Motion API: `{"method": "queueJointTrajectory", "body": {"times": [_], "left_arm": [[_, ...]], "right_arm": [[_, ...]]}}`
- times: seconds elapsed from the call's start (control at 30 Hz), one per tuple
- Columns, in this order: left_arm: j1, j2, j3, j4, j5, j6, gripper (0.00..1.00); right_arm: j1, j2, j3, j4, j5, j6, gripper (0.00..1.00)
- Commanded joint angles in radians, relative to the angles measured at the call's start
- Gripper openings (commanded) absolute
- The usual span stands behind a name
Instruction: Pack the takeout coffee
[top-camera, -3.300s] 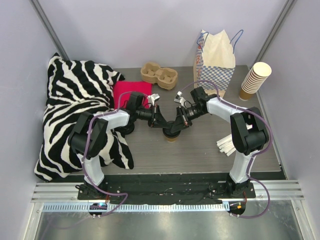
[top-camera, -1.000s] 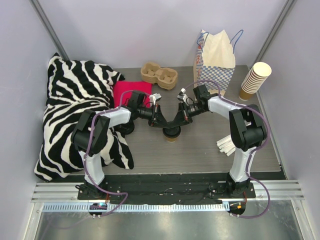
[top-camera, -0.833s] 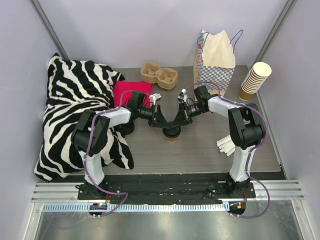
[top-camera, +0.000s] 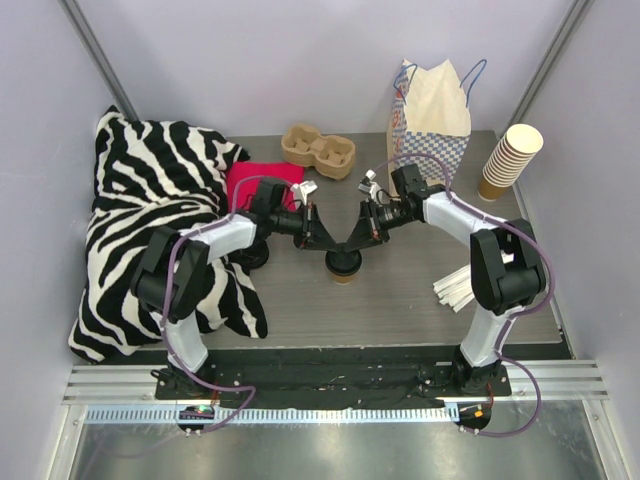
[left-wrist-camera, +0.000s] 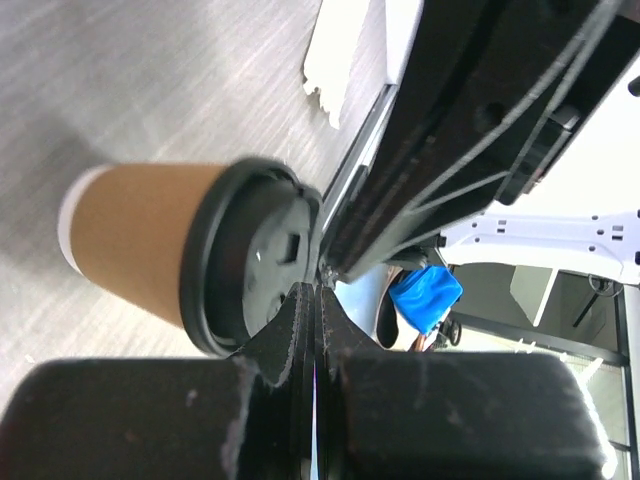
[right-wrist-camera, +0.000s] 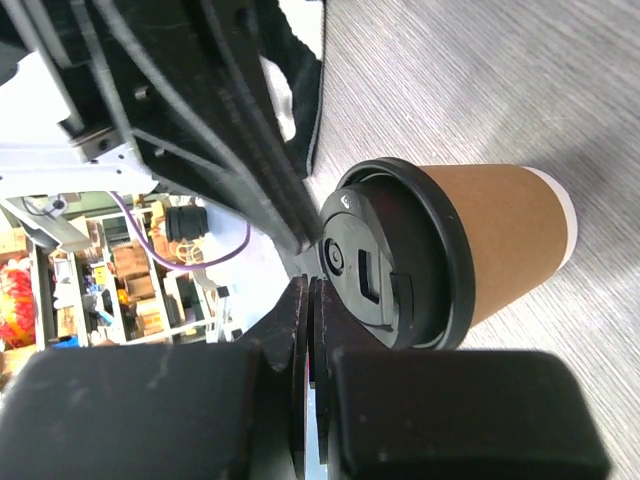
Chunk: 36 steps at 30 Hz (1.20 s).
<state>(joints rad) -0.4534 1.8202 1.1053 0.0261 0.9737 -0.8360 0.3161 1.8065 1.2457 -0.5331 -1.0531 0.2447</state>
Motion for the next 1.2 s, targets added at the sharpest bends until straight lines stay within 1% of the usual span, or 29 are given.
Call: {"method": "queueJointTrajectory", "body": {"times": [0.0,0.2,0.5,0.6,0.73,0.77,0.8,0.9,1.03,1.17], "left_arm": [[-0.028,-0.075,-0.058,0.029,-0.007,-0.037,0.00],[-0.054,-0.071,-0.117,0.054,-0.016,-0.035,0.00],[-0.062,-0.013,-0.120,0.026,-0.072,-0.028,0.00],[-0.056,-0.002,-0.137,0.021,-0.070,-0.025,0.00],[-0.059,-0.038,-0.140,0.087,0.002,-0.051,0.00],[-0.065,-0.053,-0.145,0.137,0.013,-0.070,0.00],[-0.070,-0.065,-0.150,0.173,0.026,-0.122,0.00],[-0.094,-0.110,-0.154,0.245,0.034,-0.161,0.00],[-0.136,-0.130,-0.144,0.252,0.013,-0.186,0.00],[-0.140,-0.104,-0.151,0.252,-0.007,-0.199,0.00]], "right_arm": [[0.028,-0.020,-0.014,0.007,0.031,0.010,0.02],[0.028,0.037,-0.022,0.008,0.056,-0.010,0.01],[0.028,0.076,-0.032,0.001,0.106,-0.036,0.01],[0.028,0.093,-0.034,-0.004,0.111,-0.044,0.01],[0.028,0.091,-0.028,-0.004,0.102,-0.038,0.01],[0.028,0.085,-0.025,-0.002,0.099,-0.033,0.01],[0.031,0.079,-0.025,-0.002,0.096,-0.033,0.01],[0.035,0.060,-0.025,-0.002,0.087,-0.028,0.01],[0.043,0.050,-0.025,0.002,0.090,-0.021,0.01],[0.043,0.045,-0.025,0.002,0.093,-0.021,0.01]]}}
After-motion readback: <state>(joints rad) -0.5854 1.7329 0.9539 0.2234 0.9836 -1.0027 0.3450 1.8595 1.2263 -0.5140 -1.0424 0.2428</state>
